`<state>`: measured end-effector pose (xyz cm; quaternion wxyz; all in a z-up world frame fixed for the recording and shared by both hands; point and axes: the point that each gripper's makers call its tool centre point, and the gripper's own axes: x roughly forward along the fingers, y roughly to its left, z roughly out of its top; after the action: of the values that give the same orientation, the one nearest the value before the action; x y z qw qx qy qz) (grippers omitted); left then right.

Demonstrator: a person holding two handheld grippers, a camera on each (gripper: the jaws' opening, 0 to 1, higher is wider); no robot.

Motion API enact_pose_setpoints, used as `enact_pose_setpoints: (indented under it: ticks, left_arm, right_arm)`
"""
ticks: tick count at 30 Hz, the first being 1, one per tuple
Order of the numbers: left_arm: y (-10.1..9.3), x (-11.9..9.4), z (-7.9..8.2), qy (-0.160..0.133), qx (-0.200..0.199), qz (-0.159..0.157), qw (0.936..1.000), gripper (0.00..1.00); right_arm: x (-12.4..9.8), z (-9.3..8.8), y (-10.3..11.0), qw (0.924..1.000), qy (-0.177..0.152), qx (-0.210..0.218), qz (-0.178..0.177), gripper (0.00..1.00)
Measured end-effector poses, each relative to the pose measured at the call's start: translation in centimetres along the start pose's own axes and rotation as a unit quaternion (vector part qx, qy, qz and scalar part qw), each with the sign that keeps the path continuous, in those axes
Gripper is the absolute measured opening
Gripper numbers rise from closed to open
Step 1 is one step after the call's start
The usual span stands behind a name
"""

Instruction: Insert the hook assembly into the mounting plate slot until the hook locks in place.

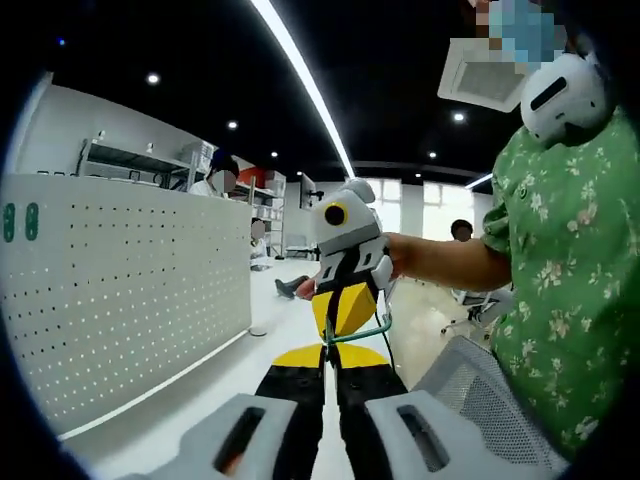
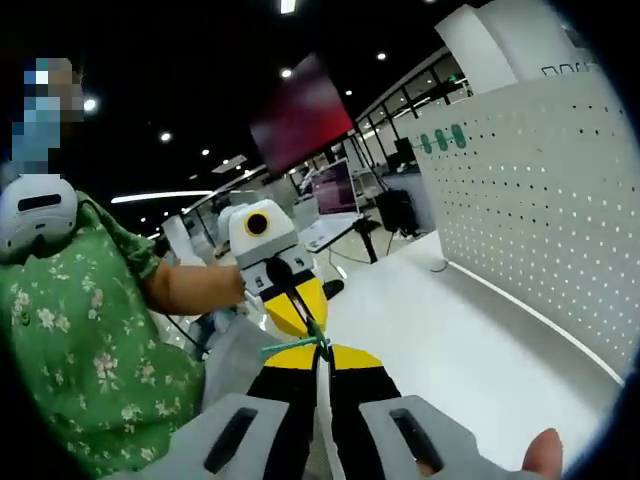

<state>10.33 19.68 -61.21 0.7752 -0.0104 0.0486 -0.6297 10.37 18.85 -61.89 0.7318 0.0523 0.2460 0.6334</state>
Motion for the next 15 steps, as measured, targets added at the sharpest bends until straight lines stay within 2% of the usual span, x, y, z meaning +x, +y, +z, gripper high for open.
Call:
enact_pose_setpoints:
  ticks: [5,11,15]
  left_arm:
    - [-0.09,0.15,-0.28,0.008,0.031,0.006,0.9995,0.04]
    - [0.55,-0.08,0.21,0.005,0.045,0.022,0.9987,0.07]
    - [0.81,-0.38,0.66,0.003,0.051,0.031,0.9982,0.07]
  right_arm:
    - [-0.02,-0.26,0.18,0.9999,0.006,0.009,0.004,0.01]
    - [-0.21,0.35,0.0,0.9978,-0.022,0.061,0.014,0.0]
    - [-0.25,0.26,-0.2,0.9976,-0.021,0.065,0.013,0.0]
